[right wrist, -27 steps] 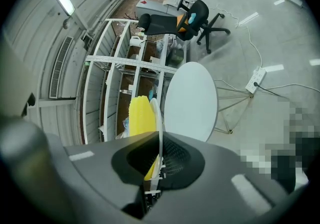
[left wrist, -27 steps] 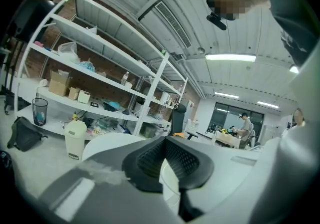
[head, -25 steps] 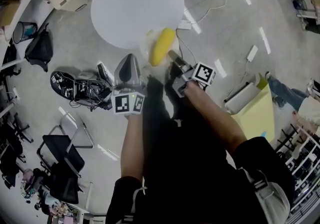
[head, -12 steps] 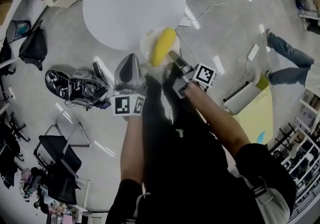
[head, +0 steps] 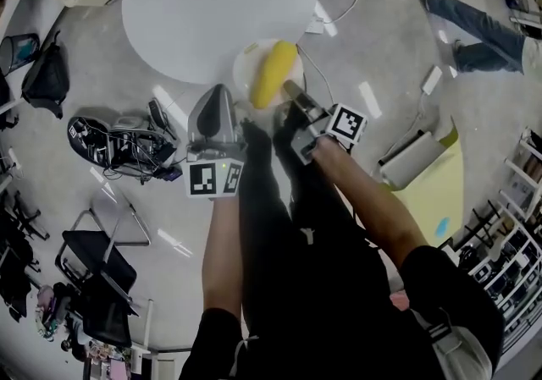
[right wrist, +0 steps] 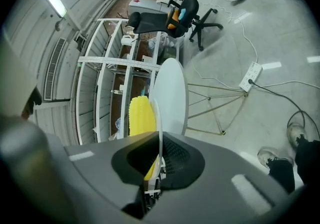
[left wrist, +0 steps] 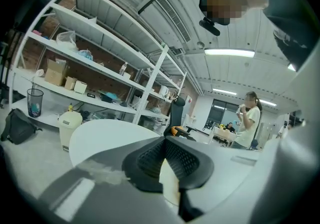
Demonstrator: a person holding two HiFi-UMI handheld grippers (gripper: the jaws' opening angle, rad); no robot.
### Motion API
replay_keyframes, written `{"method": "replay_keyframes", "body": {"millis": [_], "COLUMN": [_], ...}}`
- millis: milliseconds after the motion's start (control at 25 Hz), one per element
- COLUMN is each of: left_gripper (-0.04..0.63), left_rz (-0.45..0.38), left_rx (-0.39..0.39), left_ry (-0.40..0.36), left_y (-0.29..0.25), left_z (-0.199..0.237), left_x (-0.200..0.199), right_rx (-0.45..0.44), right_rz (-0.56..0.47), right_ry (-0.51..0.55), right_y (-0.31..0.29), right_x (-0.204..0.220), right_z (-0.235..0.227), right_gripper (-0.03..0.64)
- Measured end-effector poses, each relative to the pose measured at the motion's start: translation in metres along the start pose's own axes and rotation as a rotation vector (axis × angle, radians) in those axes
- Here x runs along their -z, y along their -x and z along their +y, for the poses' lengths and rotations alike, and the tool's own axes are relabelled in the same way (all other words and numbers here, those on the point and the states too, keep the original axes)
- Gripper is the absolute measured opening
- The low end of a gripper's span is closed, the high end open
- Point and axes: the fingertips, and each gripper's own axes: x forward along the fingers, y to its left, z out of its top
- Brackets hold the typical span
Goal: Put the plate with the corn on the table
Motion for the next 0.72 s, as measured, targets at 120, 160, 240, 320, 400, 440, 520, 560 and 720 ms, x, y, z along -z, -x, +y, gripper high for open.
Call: {"method": "replay_keyframes", "body": {"millis": [120,160,240,320,400,440,520,560,720], "left_gripper": [0.005,0.005,0.005,0.005,0.005,0.005,0.005,0.005,0.005], "left_rz": [-0.003,-0.004,-0.005,-0.007,-0.007,-0.007,-0.01,-0.01,-0.004], "left_rx": [-0.002,-0.003,-0.006,-0.01,-0.014,-0.015,-0.017,-0.019,-0.018], "left_ry": [0.005,0.008,0.012,0.015,0.016,0.016,0.019,0.02,0.023], "left_y": [-0.002,-0.002,-0.003,-0.005,-0.006,-0.006,-0.005,-0.004,-0.004], "left_z": [0.003,0.004,0.006,0.008,0.011,0.012,0.014,0.015,0.015], "left_x": [0.007,0.009,0.012,0.014,0.015,0.016,0.016,0.017,0.02], "right_rx": [-0.007,-0.005,0.004,0.011,0.017,0.018,0.014,0.011,0.023], "right_rz": [0.003,0.005,0.005,0.004,0.005,0.005,0.002,0.001,0.0], "right_ry": [0.008,0.01,0.009,0.008,0.008,0.008,0.002,0.002,0.006], "right_y": [-0.005,-0.006,-0.008,-0.011,-0.016,-0.017,-0.02,-0.021,-0.023], "right_x": [0.001,0.001,0.001,-0.001,-0.002,-0.002,-0.002,-0.001,-0.002], "right_z": [-0.008,-0.011,-0.016,-0.021,-0.025,-0.026,-0.027,-0.027,-0.031], "right_gripper": [0.018,0.018,0.018,0.018,0.018,0.018,0.018,0.018,0.018]}}
